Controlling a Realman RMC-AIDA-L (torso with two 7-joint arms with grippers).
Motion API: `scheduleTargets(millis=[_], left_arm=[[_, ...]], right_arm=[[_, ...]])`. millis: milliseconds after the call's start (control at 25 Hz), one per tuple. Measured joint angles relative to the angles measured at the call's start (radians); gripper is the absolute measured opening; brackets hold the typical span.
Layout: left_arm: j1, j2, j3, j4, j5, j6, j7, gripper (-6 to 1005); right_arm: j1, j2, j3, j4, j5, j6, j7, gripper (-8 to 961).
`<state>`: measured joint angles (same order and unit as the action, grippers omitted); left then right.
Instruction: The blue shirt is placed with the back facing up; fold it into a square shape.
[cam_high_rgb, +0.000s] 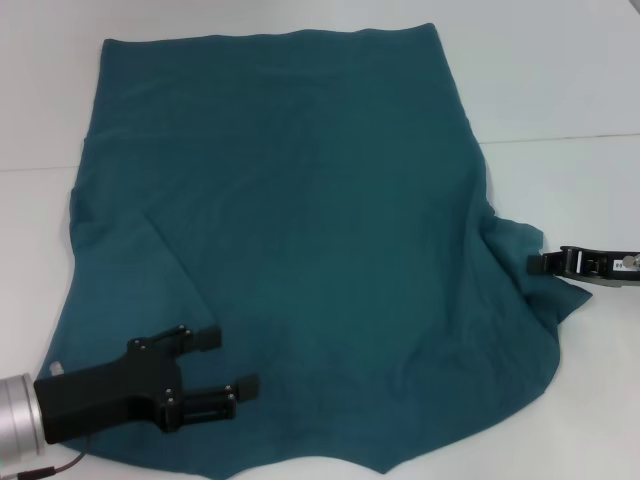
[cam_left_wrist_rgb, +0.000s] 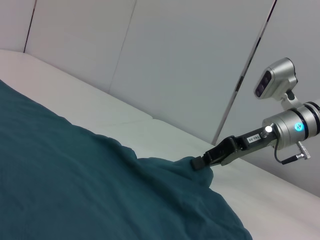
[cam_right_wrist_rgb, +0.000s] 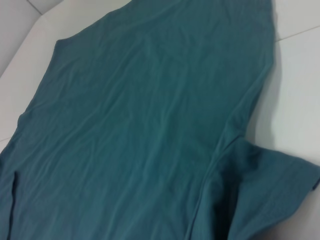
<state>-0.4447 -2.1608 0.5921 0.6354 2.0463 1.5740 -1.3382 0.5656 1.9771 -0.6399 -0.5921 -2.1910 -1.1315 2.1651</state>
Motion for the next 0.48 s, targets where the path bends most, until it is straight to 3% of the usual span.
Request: scheduleTargets(millis=[480], left_arm=[[0.001, -0.002, 0.0, -0.005, -0.008, 0.002, -0.006, 947]], right_arm=[[-0.055, 0.01, 0.104, -0.009, 0.008, 0.023, -0.077, 12]])
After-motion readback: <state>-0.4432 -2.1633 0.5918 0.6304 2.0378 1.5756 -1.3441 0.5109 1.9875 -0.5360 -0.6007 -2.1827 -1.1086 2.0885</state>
